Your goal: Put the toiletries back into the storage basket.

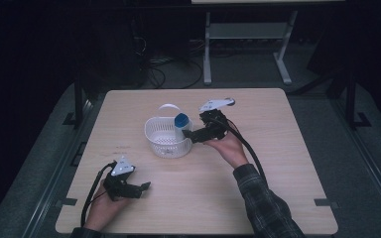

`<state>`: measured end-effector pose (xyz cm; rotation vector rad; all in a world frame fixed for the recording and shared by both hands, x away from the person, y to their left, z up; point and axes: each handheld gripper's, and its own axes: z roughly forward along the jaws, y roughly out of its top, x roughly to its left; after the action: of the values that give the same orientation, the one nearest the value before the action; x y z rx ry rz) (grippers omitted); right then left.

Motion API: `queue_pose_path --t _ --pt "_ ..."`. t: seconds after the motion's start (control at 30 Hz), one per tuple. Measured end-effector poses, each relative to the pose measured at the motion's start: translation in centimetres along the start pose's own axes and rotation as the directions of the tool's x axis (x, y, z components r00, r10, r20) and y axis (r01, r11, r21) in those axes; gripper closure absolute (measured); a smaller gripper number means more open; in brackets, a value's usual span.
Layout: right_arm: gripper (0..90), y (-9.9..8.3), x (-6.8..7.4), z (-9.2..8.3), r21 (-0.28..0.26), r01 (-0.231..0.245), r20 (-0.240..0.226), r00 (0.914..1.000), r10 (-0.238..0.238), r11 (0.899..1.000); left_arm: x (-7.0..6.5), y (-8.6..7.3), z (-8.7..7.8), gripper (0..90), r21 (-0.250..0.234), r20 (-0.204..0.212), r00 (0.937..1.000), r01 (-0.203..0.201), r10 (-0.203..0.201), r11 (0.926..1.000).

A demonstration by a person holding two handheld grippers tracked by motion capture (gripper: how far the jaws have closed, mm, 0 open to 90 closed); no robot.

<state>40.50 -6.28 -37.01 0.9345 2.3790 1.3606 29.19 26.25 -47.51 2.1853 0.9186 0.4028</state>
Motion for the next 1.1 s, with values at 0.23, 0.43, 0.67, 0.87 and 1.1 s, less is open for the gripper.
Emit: queue_pose_path --t 0.23,0.43,0.67,0.87,1.1 --pt "7.7 -0.9 0.0 -2.0 -0.027 -0.005 0.007 1.0000 0.005 1.000 0.0 0.0 0.0 12.9 -0.002 0.000 1.0000 0.002 -0.002 1.0000" --pt "6.3 -2.0 0.0 -3.5 -0.032 -0.002 0.053 0.9986 0.004 0.999 0.0 0.0 0.1 12.9 -0.004 -0.001 1.0000 0.006 -0.006 1.0000" --pt "4.6 -3.8 -0.3 -4.9 -0.014 -0.010 0.085 0.9963 0.011 1.000 0.0 0.0 0.1 12.9 -0.004 -0.001 1.0000 0.004 -0.004 1.0000" --pt "2.7 -5.2 -0.5 -6.1 -0.009 -0.029 0.092 0.9953 0.030 1.000 0.0 0.0 0.1 12.9 -0.003 -0.002 1.0000 0.005 -0.005 1.0000" --pt "1.9 -7.5 -0.6 -7.5 -0.010 -0.056 0.114 0.9919 0.056 0.998 0.0 0.0 0.1 12.9 -0.005 -0.004 1.0000 0.008 -0.008 1.0000"
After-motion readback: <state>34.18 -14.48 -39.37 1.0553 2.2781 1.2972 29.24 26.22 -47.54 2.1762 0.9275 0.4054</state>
